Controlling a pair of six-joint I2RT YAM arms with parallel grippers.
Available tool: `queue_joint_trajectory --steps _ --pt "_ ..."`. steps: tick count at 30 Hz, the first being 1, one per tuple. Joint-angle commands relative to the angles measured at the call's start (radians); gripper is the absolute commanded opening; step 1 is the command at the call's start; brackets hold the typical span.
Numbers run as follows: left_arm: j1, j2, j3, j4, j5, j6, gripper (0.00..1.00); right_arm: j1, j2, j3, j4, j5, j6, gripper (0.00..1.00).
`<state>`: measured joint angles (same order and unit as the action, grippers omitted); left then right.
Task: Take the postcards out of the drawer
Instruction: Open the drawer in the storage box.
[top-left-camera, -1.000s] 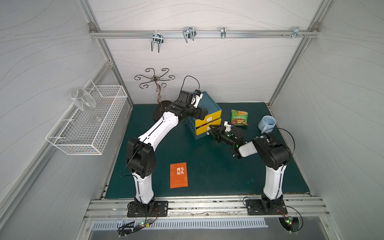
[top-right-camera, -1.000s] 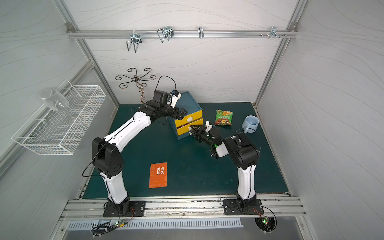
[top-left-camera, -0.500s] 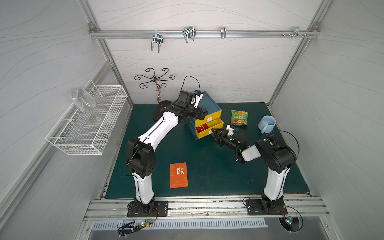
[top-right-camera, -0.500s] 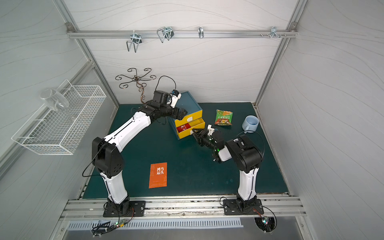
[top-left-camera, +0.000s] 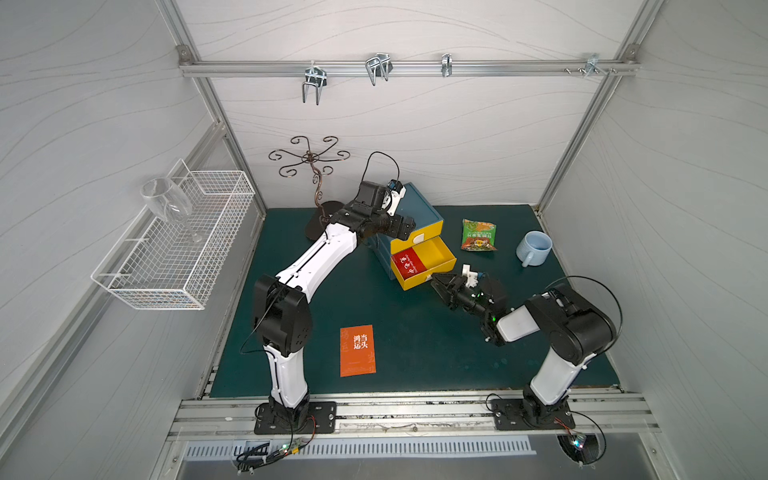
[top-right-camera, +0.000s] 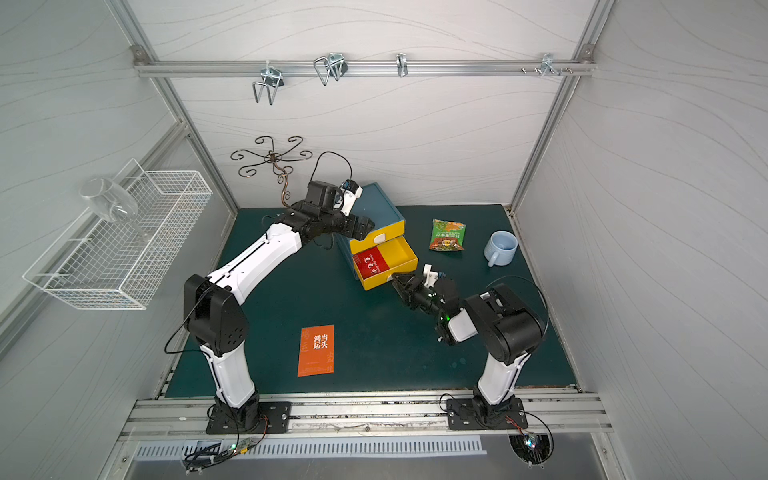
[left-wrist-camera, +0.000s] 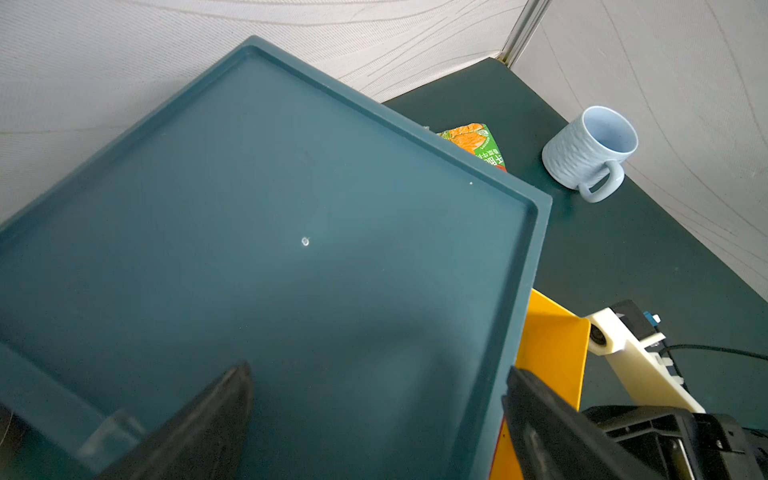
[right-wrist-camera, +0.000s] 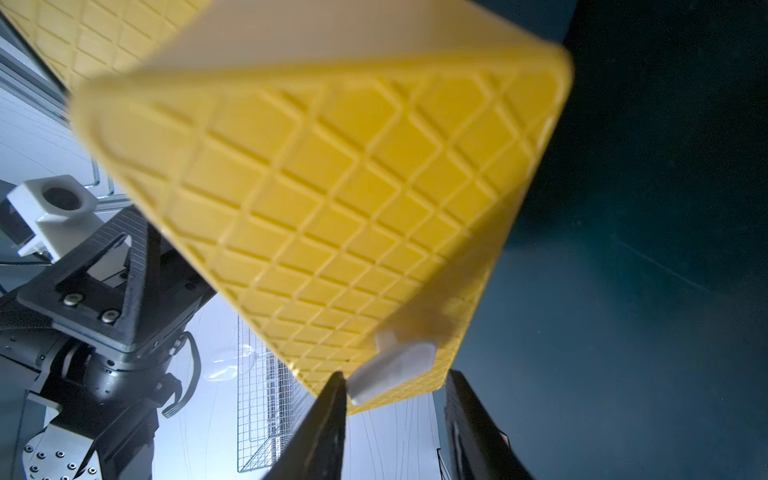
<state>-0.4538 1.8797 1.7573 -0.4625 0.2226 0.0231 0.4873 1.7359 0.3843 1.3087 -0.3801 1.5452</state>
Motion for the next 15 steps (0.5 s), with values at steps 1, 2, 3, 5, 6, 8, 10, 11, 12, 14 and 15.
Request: queue_joint_trajectory --steps 1,2,3,5,6,8,10,11,12,14,15 --pt "-0.008 0.007 -0.034 -0.116 0.034 -0.02 0.99 -0.003 -0.033 -0.039 -0.017 -0.032 -0.01 0.4" --pt "-0.008 0.005 -0.035 -0.116 0.032 -0.017 0.99 -0.003 -0.042 -0.047 -0.019 -0.034 -0.01 0.4" --pt "-0.008 0.004 -0.035 -0.115 0.031 -0.018 0.99 -0.005 -0.049 -0.055 -0.019 -0.035 -0.008 0.4" --pt "-0.008 0.003 -0.037 -0.114 0.031 -0.016 0.99 -0.01 -0.062 -0.067 -0.021 -0.037 -0.008 0.4" --pt "-0.009 0.002 -0.035 -0.112 0.031 -0.017 0.99 -0.013 -0.066 -0.074 -0.022 -0.036 -0.008 0.4" --pt "-0.009 0.002 -0.035 -0.112 0.031 -0.017 0.99 -0.016 -0.074 -0.082 -0.022 -0.034 -0.008 0.4" --pt "-0.008 0.004 -0.035 -0.111 0.032 -0.018 0.99 -0.016 -0.08 -0.09 -0.022 -0.033 -0.007 0.4" --pt "-0.009 0.003 -0.034 -0.11 0.031 -0.018 0.99 -0.016 -0.082 -0.094 -0.022 -0.033 -0.007 0.4" --pt "-0.007 0.002 -0.033 -0.111 0.032 -0.018 0.99 -0.016 -0.086 -0.097 -0.022 -0.033 -0.005 0.4" --pt "-0.008 0.0 -0.033 -0.11 0.032 -0.018 0.99 -0.018 -0.087 -0.097 -0.023 -0.035 -0.006 0.4" --pt "-0.009 -0.002 -0.035 -0.109 0.032 -0.018 0.99 -0.018 -0.085 -0.091 -0.024 -0.038 -0.007 0.42"
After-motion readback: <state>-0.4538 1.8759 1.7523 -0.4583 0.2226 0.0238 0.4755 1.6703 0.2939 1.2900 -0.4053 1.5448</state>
